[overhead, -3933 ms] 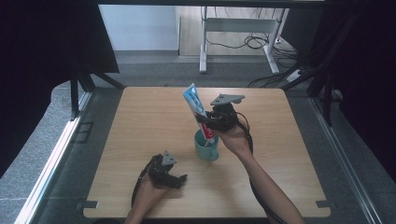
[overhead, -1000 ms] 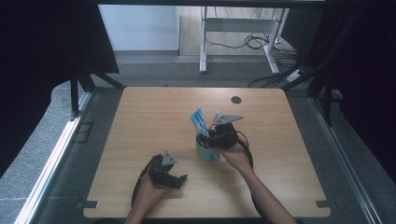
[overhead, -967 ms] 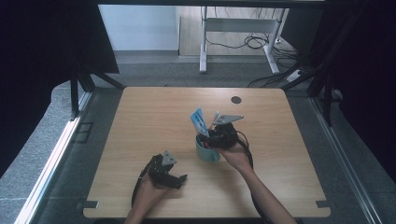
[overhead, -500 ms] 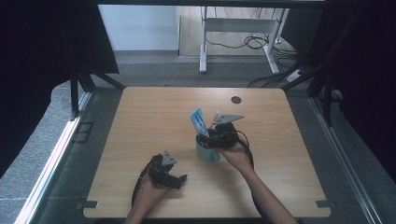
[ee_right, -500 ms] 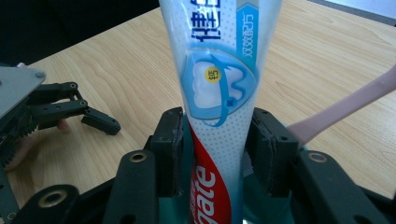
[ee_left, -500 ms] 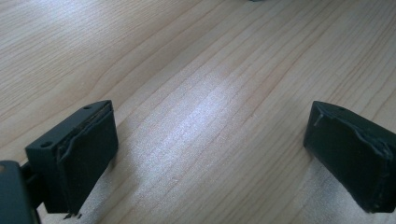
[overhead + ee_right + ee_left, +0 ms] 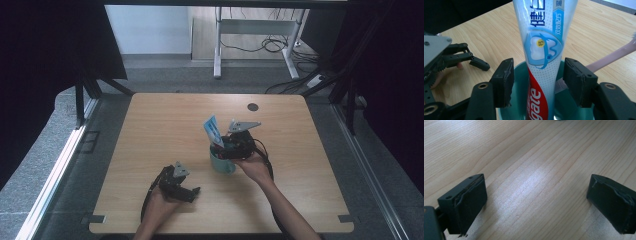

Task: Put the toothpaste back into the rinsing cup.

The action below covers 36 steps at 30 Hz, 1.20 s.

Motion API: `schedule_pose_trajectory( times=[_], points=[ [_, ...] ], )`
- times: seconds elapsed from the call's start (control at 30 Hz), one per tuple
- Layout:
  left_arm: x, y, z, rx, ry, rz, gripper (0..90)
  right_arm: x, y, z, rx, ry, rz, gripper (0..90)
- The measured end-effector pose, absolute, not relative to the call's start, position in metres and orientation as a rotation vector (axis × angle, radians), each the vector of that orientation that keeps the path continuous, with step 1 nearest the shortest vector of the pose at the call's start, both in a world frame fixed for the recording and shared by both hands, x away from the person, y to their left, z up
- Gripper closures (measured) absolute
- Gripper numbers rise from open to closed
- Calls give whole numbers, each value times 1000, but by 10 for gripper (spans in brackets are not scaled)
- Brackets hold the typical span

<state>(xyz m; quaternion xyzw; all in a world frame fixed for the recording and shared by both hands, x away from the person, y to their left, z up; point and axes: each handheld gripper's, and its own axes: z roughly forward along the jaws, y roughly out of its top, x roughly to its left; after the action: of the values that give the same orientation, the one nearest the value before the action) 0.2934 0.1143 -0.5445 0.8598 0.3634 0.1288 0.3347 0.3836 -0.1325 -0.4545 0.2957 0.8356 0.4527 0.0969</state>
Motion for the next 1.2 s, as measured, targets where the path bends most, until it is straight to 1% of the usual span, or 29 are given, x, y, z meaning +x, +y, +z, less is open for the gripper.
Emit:
schedule_pose_trajectory(
  times=[0.2, 0.43, 0.5, 0.73, 1.03, 1.2],
  points=[
    [293, 114, -545, 2244, 948, 336, 28, 381, -133, -451, 866, 2460, 1319, 360],
    [293, 114, -544, 2245, 949, 335, 28, 379, -135, -447, 858, 2453, 1332, 280],
    [293, 114, -544, 2246, 948, 335, 28, 378, -136, -447, 855, 2456, 1336, 237],
    [293, 114, -544, 2244, 948, 337, 28, 374, -137, -446, 810, 2475, 1304, 135],
    [293, 114, -545, 2241, 950, 336, 28, 367, -140, -445, 760, 2483, 1271, 97],
    [293, 114, -545, 2241, 951, 337, 29, 362, -143, -444, 755, 2489, 1256, 90]
  ],
)
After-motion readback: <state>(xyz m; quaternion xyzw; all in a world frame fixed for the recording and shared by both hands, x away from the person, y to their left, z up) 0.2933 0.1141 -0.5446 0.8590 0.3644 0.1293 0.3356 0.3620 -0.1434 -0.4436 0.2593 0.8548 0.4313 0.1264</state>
